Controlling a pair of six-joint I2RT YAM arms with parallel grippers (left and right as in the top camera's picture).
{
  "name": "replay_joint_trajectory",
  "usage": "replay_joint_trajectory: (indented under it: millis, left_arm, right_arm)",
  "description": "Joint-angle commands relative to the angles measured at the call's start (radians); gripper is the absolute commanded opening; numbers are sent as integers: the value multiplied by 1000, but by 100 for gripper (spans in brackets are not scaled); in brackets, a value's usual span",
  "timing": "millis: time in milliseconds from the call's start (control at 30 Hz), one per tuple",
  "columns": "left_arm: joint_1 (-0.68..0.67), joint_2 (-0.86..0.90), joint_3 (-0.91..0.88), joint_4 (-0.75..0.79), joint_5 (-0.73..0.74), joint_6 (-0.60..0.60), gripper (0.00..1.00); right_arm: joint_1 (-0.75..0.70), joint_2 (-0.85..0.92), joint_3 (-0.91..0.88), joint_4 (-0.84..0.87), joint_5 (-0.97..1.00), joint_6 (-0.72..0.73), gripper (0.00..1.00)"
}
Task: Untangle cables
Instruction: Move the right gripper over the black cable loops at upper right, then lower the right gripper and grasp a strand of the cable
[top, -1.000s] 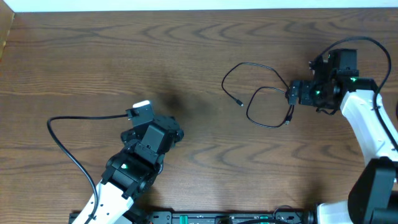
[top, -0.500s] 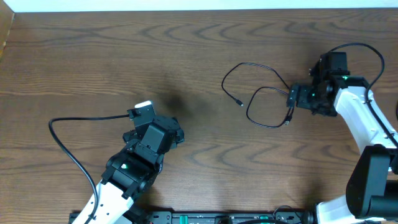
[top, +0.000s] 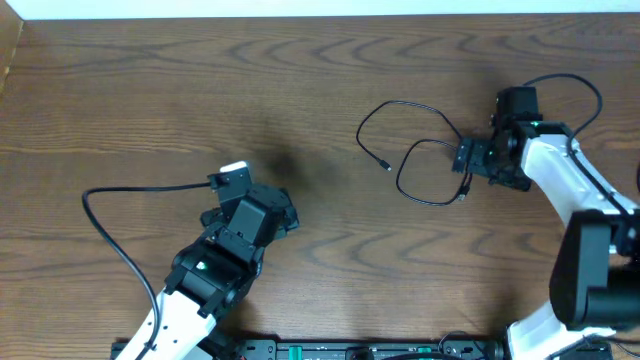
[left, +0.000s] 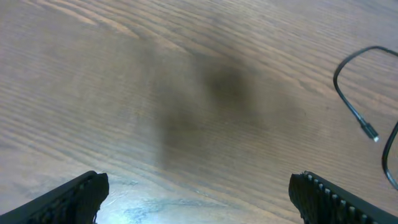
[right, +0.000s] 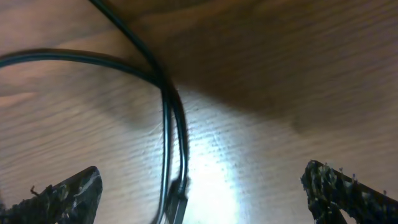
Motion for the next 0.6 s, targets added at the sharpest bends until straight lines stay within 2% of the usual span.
replay_joint_trajectory:
  millis: [0,233,433,500,567]
  left_arm:
    - [0,45,7,16,24,43,98]
    - [0,158,7,100,142,42,98]
    - [0,186,7,145,157,53,98]
    - [0,186,7,168,178,90,98]
    - [0,186,7,179,190,99,98]
  right_arm:
    - [14,53,-7,21,-23,21,99]
    - [20,93,-7,73,-36,21,99]
    - [20,143,-7,94,-37,36,95]
    - [21,158,-7,102,-37,36,81]
    - [22,174,-7,109,-39,36,58]
